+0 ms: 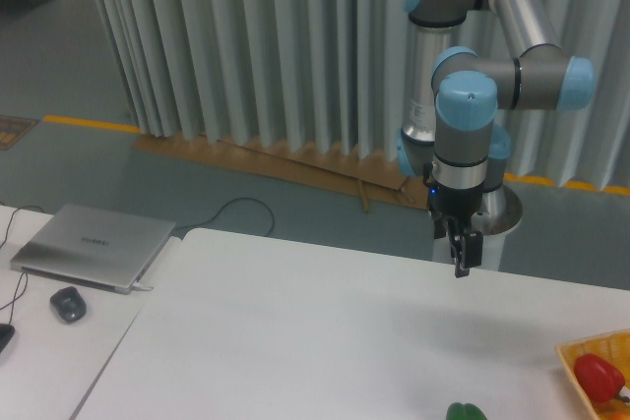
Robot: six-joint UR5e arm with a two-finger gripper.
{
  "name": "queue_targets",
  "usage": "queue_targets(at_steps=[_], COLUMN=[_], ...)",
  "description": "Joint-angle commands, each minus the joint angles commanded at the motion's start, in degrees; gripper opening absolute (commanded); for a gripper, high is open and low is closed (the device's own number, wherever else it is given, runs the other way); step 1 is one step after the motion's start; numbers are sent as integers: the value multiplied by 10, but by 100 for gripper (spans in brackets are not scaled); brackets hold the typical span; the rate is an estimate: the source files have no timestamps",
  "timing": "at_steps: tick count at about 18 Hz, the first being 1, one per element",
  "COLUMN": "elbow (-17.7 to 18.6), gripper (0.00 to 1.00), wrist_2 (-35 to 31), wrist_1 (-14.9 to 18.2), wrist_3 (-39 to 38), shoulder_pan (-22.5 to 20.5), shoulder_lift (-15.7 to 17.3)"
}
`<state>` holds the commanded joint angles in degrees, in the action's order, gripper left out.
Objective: Place the green peppers in a basket
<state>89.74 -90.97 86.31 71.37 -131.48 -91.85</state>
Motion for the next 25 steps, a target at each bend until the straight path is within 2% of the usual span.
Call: queue_targets(at_steps=[6,11,15,18,19,23,25], elbow=[-2,-2,-23,-33,-39,-41,-42], gripper=[100,100,100,100,100,100,100], wrist_2=[-2,-3,-4,-4,-4,-9,-23], wrist_1=[-8,-66,-68,-69,-69,-100,-104], wrist_3=[4,7,6,7,7,-2,-33], shoulder_pan=[-3,-15,-18,-29,-29,-34,-36], shoulder_lift=[-6,-29,-54,-59,-71,-93,-98])
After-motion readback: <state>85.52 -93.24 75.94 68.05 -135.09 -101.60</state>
